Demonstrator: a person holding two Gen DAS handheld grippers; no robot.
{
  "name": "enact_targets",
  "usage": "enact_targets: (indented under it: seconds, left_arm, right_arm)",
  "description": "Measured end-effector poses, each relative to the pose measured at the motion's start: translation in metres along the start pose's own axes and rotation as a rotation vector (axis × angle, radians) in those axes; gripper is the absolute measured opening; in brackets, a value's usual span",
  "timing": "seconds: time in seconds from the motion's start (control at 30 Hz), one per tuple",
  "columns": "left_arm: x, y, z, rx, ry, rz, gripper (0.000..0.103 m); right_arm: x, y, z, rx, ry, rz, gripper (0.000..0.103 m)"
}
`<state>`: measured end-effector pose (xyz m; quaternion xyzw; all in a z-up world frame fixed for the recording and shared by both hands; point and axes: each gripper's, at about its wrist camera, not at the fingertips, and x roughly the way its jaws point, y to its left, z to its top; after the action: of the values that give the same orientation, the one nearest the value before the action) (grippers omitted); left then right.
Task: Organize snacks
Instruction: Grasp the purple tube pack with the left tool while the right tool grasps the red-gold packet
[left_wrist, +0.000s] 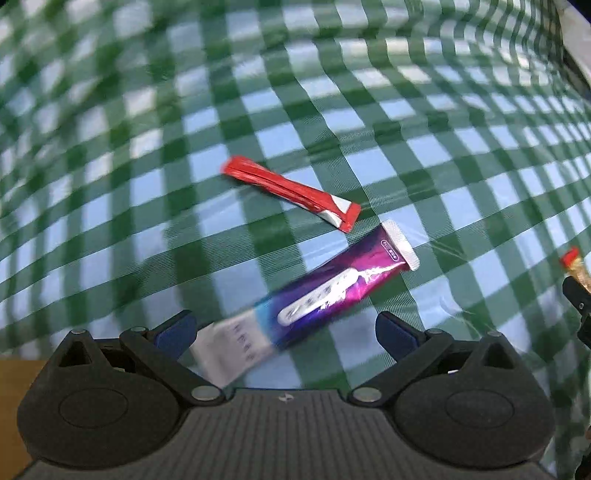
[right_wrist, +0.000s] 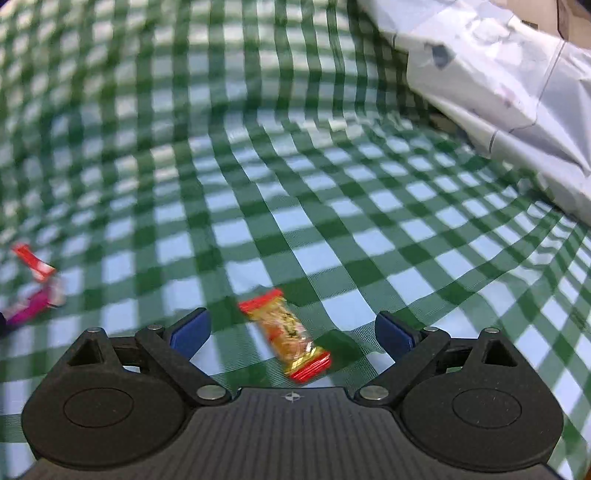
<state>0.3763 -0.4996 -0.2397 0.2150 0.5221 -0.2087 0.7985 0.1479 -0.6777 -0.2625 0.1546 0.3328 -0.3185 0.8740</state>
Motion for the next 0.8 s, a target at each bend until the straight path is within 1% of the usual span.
enact_targets:
  seconds: [0.03,0.07,0.1,0.2,0.23,0.27,0.3,0.33,0.37,0.4,0.43,0.5,0.6,0.7,0.8]
  left_arm:
    - [0.01,-0.003,0.003,0.02,0.008,0.004,0.103]
    - [0.014,-0.004,0.004,0.03,0.001,-0.012,0.103]
    - [0.015,-0.002,0.006,0.018,-0.025,-0.039,0.103]
    - [0.018,0.001,0.012,-0.012,-0.012,-0.048,0.103]
    - [0.018,0.001,0.012,-0.009,-0.019,-0.041,0.101]
    - [0.015,0.0,0.01,0.0,-0.033,-0.039,0.091]
    - [0.007,-0.001,0.008,0.006,-0.054,-0.048,0.066]
    - [-0.001,-0.003,0.005,0.009,-0.068,-0.053,0.053]
    - [-0.005,-0.004,0.004,0.008,-0.062,-0.053,0.036]
    - [-0.009,-0.004,0.002,-0.001,-0.052,-0.064,0.025]
    - [-0.013,-0.003,0.0,-0.013,-0.052,-0.075,0.023]
    - [-0.024,-0.003,-0.004,-0.019,-0.071,-0.059,0.022]
    - [-0.05,-0.002,-0.015,-0.037,-0.099,-0.076,0.022]
    - [-0.082,-0.003,-0.03,-0.041,-0.124,-0.086,0.022]
    - [-0.116,-0.008,-0.051,-0.024,-0.152,-0.056,0.022]
  right_arm:
    - [0.008,-0.002,-0.004,0.007,0.015,0.001,0.098]
    - [0.006,-0.002,-0.008,-0.005,-0.03,0.001,0.1]
    - [0.007,-0.001,-0.012,-0.028,-0.04,0.0,0.101]
    - [0.009,-0.004,-0.017,-0.028,-0.074,0.016,0.102]
    - [0.011,-0.003,-0.017,-0.032,-0.075,0.013,0.102]
    - [0.009,-0.002,-0.016,-0.041,-0.073,0.008,0.101]
    - [0.007,0.0,-0.015,-0.055,-0.072,0.008,0.093]
    - [0.0,0.003,-0.016,-0.068,-0.078,0.017,0.074]
    - [-0.005,0.007,-0.015,-0.088,-0.082,0.025,0.061]
    - [-0.008,0.011,-0.015,-0.114,-0.078,0.03,0.038]
    - [-0.01,0.015,-0.015,-0.134,-0.069,0.032,0.022]
    - [-0.015,0.018,-0.015,-0.141,-0.056,0.044,0.021]
    - [-0.03,0.015,-0.011,-0.112,-0.056,0.065,0.019]
    - [-0.057,0.011,-0.007,-0.078,-0.072,0.072,0.019]
    - [-0.087,0.011,-0.007,-0.053,-0.088,0.1,0.019]
